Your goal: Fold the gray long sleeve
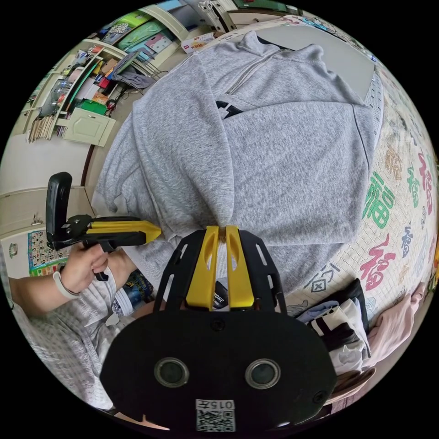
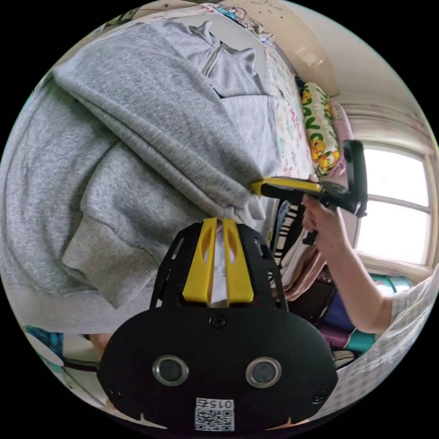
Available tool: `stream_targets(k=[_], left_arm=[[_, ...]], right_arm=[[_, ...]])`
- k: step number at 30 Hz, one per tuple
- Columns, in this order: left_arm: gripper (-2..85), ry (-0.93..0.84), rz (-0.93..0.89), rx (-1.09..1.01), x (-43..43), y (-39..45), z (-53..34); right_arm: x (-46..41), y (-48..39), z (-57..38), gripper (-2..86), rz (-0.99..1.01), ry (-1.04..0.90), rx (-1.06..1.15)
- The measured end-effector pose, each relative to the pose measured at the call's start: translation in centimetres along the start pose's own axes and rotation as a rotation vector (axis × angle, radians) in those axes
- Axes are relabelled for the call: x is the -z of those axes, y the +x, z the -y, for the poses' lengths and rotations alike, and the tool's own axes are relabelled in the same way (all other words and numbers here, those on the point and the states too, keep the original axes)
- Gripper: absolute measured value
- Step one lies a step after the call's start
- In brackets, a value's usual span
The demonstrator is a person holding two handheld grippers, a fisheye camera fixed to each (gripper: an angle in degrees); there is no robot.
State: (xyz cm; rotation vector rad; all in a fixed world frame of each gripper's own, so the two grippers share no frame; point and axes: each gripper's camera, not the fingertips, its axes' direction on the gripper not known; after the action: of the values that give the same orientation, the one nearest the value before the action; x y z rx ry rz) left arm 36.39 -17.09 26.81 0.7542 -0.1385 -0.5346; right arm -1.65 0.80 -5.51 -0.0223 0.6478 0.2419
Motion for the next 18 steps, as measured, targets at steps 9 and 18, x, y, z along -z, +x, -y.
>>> stream_targets(k=[9,18], left_arm=[[1.1,-0.004,0.05,-0.003,-3.2,2.8,3.5],[1.1,-0.018,0.073,0.002,-9.2,6.5,7.6]], right_arm=[[0.9,-2.5,-1.4,9.4,-0.101,-0.008,0.212],[2.7,-3.8,-1.7,6.5,-0.095,0.112,0.3]])
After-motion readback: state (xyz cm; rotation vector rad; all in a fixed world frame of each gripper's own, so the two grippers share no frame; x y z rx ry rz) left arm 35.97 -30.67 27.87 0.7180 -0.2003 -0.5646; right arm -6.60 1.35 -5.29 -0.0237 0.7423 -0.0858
